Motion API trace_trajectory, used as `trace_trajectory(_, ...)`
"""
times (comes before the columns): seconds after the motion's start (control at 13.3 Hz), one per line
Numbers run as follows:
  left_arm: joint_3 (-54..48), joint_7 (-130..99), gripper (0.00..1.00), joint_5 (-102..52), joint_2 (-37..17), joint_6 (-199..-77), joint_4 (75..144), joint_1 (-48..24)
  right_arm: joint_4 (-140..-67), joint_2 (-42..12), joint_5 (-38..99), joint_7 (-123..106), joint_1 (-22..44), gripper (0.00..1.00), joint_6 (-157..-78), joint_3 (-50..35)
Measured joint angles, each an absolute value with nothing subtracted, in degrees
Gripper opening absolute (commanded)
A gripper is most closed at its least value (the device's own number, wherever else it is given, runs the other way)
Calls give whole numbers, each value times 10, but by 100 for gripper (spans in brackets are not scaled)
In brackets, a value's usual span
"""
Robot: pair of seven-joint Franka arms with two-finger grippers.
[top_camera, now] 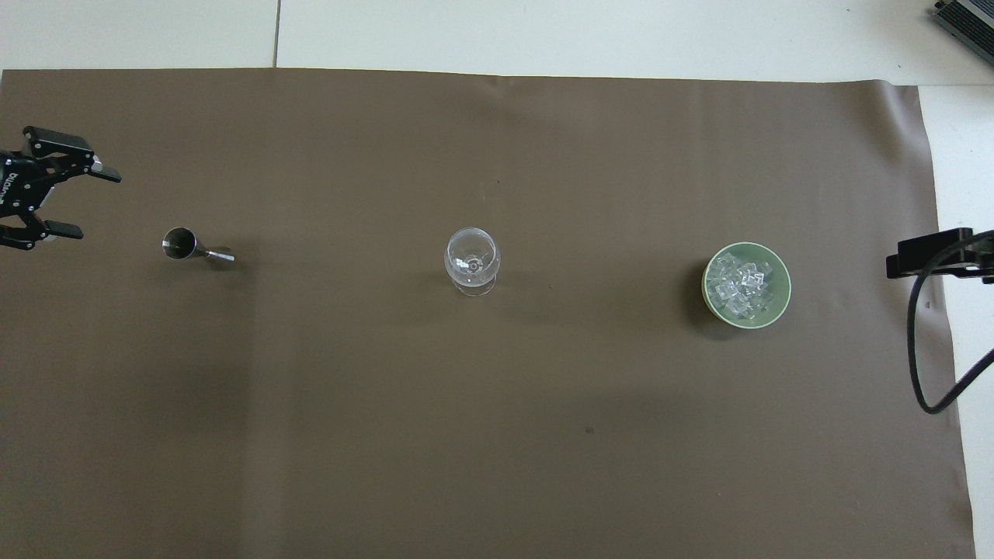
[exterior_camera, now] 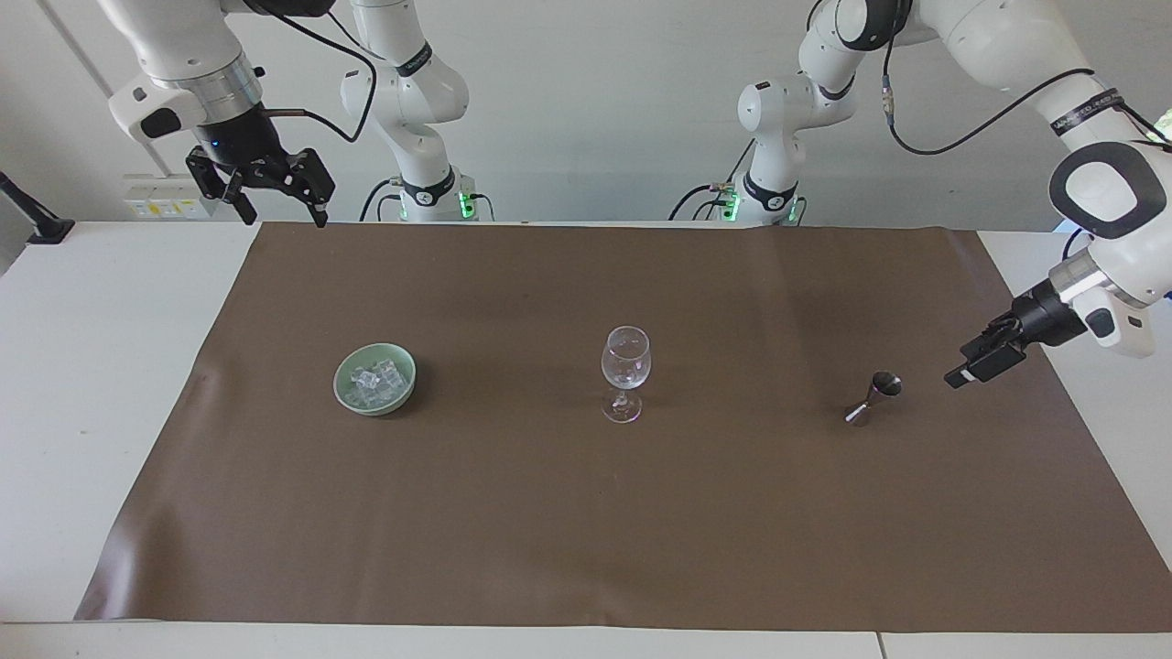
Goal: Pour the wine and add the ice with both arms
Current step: 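Move the left gripper toward the small silver jigger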
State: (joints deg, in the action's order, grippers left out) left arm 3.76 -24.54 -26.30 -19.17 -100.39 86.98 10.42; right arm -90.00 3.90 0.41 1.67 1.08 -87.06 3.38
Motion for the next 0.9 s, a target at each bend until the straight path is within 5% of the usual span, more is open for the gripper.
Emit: trace_trajectory(0.9,33,-500,100,-441,-198,-1060,938,160,-900,39,4,17,11,100,-871,34)
